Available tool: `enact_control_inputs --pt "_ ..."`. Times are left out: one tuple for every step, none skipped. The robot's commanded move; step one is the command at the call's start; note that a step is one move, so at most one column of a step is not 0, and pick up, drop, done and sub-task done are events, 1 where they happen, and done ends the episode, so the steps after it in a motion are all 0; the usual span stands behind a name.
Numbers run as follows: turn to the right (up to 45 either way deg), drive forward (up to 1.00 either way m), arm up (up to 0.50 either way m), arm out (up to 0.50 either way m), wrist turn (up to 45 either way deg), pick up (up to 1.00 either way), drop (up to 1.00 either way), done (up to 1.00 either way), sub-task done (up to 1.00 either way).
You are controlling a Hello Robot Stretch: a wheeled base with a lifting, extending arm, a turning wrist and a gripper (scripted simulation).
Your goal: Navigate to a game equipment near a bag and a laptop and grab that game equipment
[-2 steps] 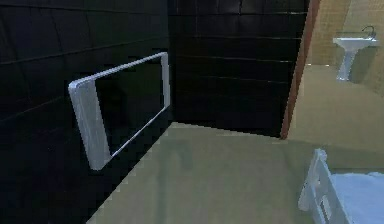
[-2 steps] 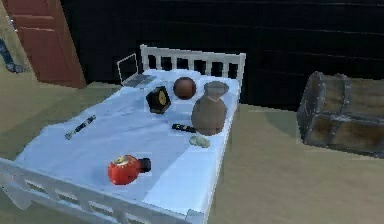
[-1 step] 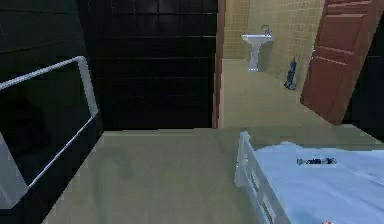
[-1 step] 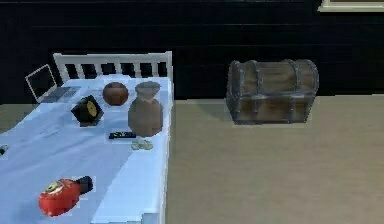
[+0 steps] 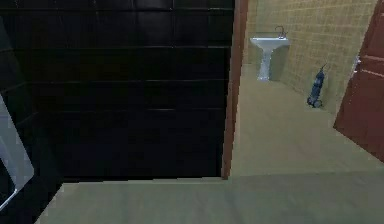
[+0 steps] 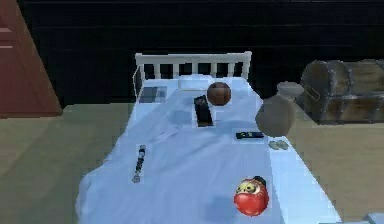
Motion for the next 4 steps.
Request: enact_control_inputs --pt "0.0 0.65 0.00 0.00 0.0 0.00 0.00 0.00 0.00" --pt "45.0 0.00 0.00 0.00 0.0 0.00 0.00 0.00 0.00" --pt "18.0 0.00 0.00 0.00 0.0 0.00 0.00 0.00 0.00" --pt "0.0 0.85 0.00 0.00 0.0 0.00 0.00 0.00 0.00"
